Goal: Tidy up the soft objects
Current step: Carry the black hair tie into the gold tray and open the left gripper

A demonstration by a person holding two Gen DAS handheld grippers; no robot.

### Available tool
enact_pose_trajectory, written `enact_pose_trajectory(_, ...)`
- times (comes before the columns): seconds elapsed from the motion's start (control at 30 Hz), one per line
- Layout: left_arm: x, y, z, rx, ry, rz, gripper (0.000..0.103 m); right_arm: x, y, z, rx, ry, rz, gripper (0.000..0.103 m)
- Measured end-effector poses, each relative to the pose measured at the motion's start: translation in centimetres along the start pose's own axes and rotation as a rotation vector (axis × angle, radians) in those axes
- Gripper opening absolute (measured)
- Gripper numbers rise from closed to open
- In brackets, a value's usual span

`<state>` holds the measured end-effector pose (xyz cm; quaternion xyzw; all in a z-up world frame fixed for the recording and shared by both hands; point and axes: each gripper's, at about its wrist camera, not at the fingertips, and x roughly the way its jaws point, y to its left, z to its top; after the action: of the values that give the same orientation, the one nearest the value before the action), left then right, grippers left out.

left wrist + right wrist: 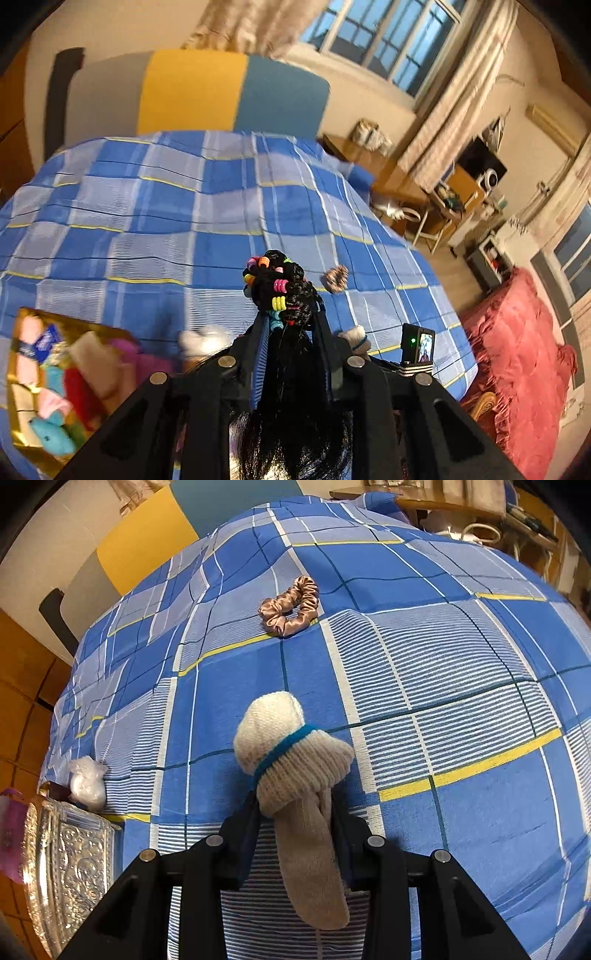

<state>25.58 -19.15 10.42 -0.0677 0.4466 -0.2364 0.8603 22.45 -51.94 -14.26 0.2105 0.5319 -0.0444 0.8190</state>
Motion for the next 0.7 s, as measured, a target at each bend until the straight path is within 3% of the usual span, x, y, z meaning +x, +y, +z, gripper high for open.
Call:
enact_pose_trajectory(0.17, -4.2, 5.6, -0.9, -0.062, -0.043, 0.028, 0.022, 0.1, 0.5, -0.1, -0.039, -0.009, -0.033, 0.037)
enact_pose_trajectory(0.3, -5.3, 9.9, -3.1, -0.069, -0.029, 0.088, 0.022, 0.2, 0.6, -0.2, -0.05, -0.016, -0.042, 0.037)
enact_pose_trajectory(0.47, -3.5, 15.6, -7.1, -0.128, 0.051, 0.119, 0.022, 0.2, 0.8, -0.3, -0.061, -0.027, -0.058, 0.037)
enact_pose_trajectory(0.7, 1.9, 19.0, -11.5, -0.089, 0.163, 0.117, 0.022, 0.4, 1.5, -0.6, -0.108, -0.038, -0.096, 0.036)
